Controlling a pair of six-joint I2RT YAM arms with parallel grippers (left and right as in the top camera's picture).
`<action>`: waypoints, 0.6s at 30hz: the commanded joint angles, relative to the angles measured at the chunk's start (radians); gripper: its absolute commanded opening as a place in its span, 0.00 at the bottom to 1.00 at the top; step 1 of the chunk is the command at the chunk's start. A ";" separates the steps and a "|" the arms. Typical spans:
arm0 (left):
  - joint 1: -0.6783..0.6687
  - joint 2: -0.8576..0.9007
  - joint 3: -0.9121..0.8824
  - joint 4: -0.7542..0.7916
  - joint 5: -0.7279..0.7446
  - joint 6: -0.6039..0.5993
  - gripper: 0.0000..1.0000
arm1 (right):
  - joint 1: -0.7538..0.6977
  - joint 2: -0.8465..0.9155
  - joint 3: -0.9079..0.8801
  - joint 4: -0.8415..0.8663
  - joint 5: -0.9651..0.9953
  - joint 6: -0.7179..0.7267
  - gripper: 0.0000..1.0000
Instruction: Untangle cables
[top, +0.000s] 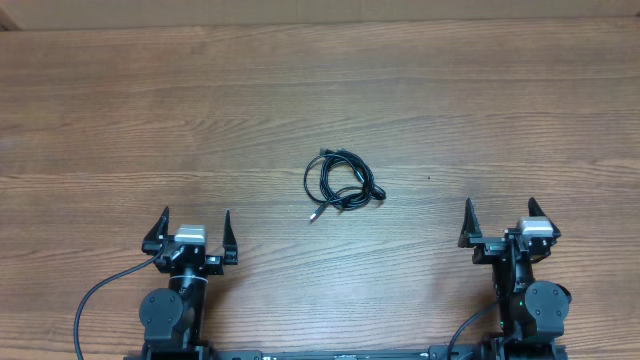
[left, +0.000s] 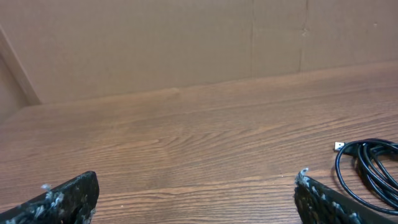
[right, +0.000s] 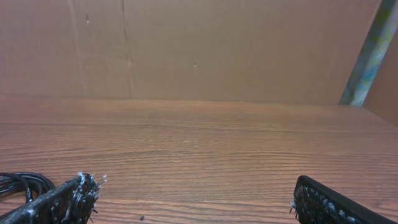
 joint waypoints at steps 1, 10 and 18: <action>0.008 -0.009 -0.004 -0.002 0.003 0.018 1.00 | -0.002 0.000 -0.007 0.005 -0.005 -0.004 1.00; 0.008 -0.009 -0.004 -0.002 0.003 0.018 1.00 | -0.002 0.000 -0.007 0.005 -0.005 -0.004 1.00; 0.008 -0.009 -0.004 -0.002 0.003 0.018 1.00 | -0.002 0.000 -0.007 0.004 -0.017 0.069 1.00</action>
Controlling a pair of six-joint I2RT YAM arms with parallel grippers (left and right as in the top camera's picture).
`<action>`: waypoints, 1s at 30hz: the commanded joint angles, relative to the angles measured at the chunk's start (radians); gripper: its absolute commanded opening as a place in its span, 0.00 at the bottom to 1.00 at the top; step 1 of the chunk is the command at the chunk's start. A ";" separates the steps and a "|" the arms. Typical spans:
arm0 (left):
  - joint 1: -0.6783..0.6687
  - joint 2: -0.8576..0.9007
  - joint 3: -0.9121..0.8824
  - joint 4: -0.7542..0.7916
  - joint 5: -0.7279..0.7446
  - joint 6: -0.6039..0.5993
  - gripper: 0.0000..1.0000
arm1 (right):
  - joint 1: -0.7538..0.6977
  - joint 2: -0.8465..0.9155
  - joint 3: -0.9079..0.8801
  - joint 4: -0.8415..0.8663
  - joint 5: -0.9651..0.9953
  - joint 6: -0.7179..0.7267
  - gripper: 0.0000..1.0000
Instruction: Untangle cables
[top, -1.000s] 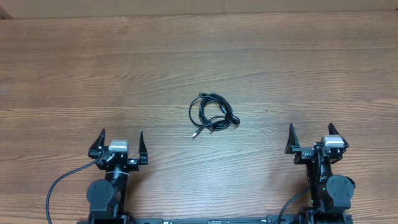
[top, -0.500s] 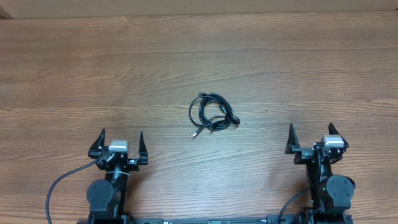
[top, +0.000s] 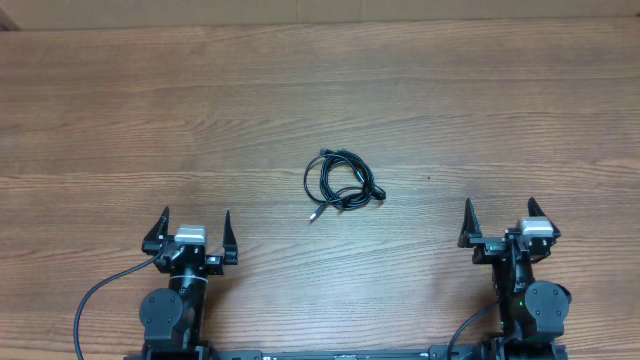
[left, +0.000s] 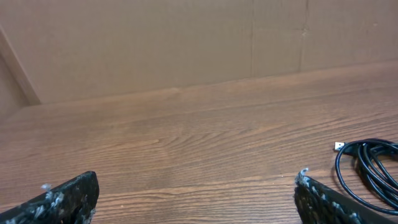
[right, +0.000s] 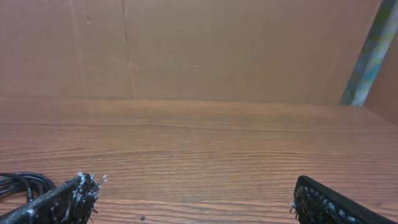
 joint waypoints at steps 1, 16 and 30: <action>0.008 -0.009 -0.004 -0.002 0.003 0.018 1.00 | -0.002 0.000 -0.007 0.005 -0.013 0.081 1.00; 0.008 -0.009 -0.004 -0.002 0.003 0.018 1.00 | -0.002 0.000 -0.005 0.031 -0.217 0.172 1.00; 0.008 -0.009 -0.004 -0.002 0.003 0.018 1.00 | -0.002 0.403 0.623 -0.339 -0.332 0.199 1.00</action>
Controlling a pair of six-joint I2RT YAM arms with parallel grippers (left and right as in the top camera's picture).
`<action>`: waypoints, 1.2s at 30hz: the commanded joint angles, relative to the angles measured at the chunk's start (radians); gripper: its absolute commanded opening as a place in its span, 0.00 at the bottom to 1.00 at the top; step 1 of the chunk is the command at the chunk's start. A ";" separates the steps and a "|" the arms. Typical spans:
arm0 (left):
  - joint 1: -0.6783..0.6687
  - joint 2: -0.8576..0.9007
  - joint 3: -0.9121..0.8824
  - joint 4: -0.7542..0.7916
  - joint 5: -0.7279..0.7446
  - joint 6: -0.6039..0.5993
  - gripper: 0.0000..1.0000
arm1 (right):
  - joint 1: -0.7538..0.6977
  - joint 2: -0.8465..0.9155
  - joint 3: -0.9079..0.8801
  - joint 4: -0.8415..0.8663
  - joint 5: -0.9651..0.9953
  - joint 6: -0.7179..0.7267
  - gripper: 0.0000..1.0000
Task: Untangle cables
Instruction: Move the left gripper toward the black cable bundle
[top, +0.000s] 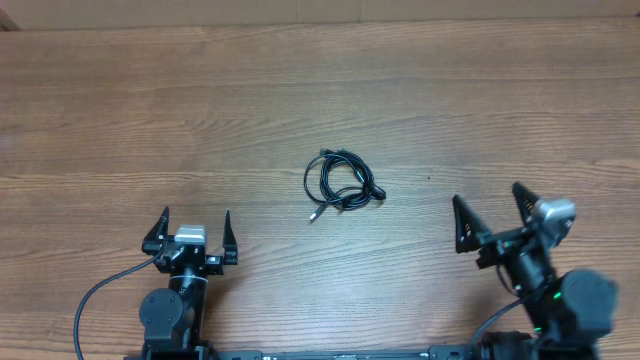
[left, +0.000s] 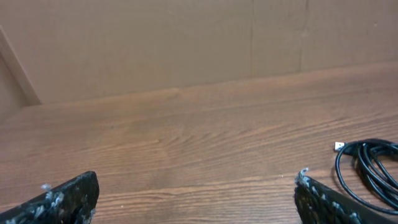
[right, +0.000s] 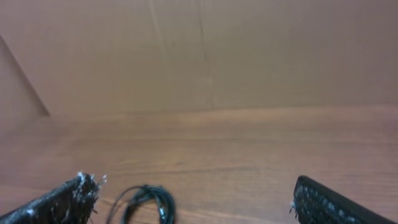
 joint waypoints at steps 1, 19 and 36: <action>0.008 -0.009 -0.004 -0.002 0.004 0.018 1.00 | -0.002 0.169 0.193 -0.105 -0.034 0.006 1.00; 0.002 0.290 0.598 -0.500 0.261 -0.155 1.00 | 0.055 0.643 0.482 -0.427 -0.123 0.011 1.00; -0.013 1.411 1.427 -1.085 0.647 -0.178 1.00 | 0.458 0.660 0.502 -0.483 -0.087 0.035 1.00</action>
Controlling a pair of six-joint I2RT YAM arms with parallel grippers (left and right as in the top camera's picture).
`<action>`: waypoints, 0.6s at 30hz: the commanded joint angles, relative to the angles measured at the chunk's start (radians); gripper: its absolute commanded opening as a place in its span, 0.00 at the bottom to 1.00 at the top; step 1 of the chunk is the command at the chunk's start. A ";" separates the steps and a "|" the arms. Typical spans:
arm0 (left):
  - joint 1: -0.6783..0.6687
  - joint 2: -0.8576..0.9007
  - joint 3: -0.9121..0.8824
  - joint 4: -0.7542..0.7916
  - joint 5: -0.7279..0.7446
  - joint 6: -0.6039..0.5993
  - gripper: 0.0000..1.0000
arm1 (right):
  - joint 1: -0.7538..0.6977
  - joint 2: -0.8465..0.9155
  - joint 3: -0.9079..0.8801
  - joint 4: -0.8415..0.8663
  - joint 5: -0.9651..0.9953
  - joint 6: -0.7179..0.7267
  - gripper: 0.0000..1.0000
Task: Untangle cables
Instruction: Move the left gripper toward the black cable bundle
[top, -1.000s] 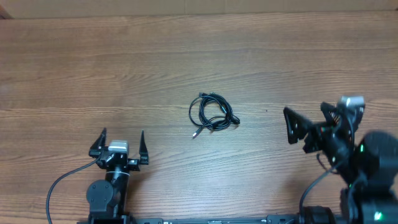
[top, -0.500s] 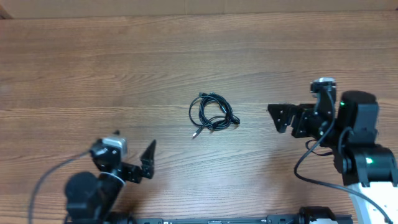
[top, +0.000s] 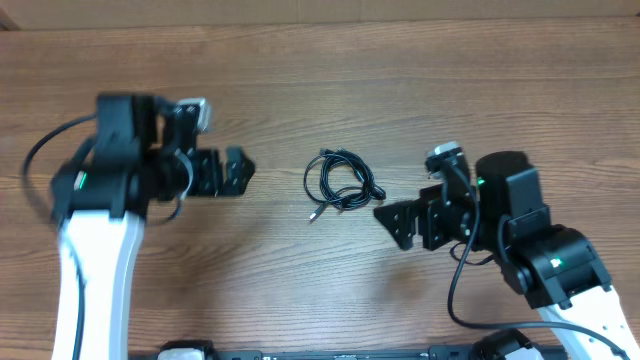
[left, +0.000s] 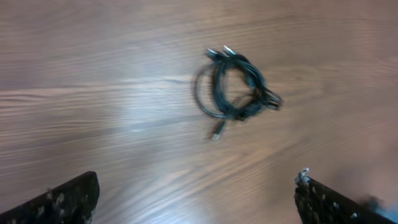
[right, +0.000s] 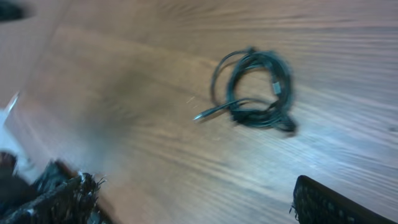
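Note:
A small black cable bundle (top: 342, 182) lies coiled and tangled on the wooden table (top: 420, 90), with a plug end sticking out at its lower left. My left gripper (top: 240, 170) hovers to the left of it, open and empty, its fingers pointing toward the bundle. My right gripper (top: 395, 225) is open too, close to the bundle's lower right side. The left wrist view looks down on the cable (left: 236, 93) ahead of the open left gripper (left: 196, 202). The right wrist view, blurred, shows the cable (right: 255, 93) ahead of the open right gripper (right: 196, 202).
The wooden table extends on all sides of the bundle. A cardboard wall (top: 320, 10) runs along the far edge. Each arm's own black cable trails behind it, the left one (top: 45, 145) and the right one (top: 455, 280).
Both arms have left the table's front edge. The left gripper now hovers left of the bundle and the right one just lower right of it, both tilted down. The cable has not moved.
At the two oldest moments both arms were parked at the front edge, grippers open, facing the back wall. Then the right arm had turned toward the bundle while the left stayed parked. Now both grippers flank the untouched bundle.

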 joint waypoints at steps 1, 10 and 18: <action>-0.023 0.147 0.031 0.031 0.278 0.003 1.00 | 0.051 -0.008 0.031 0.003 0.020 0.009 1.00; -0.264 0.426 0.031 0.060 -0.350 -0.231 1.00 | 0.058 -0.008 0.031 0.002 0.029 0.008 1.00; -0.431 0.541 0.031 0.236 -0.491 -0.253 1.00 | 0.058 -0.008 0.031 -0.013 0.029 0.003 1.00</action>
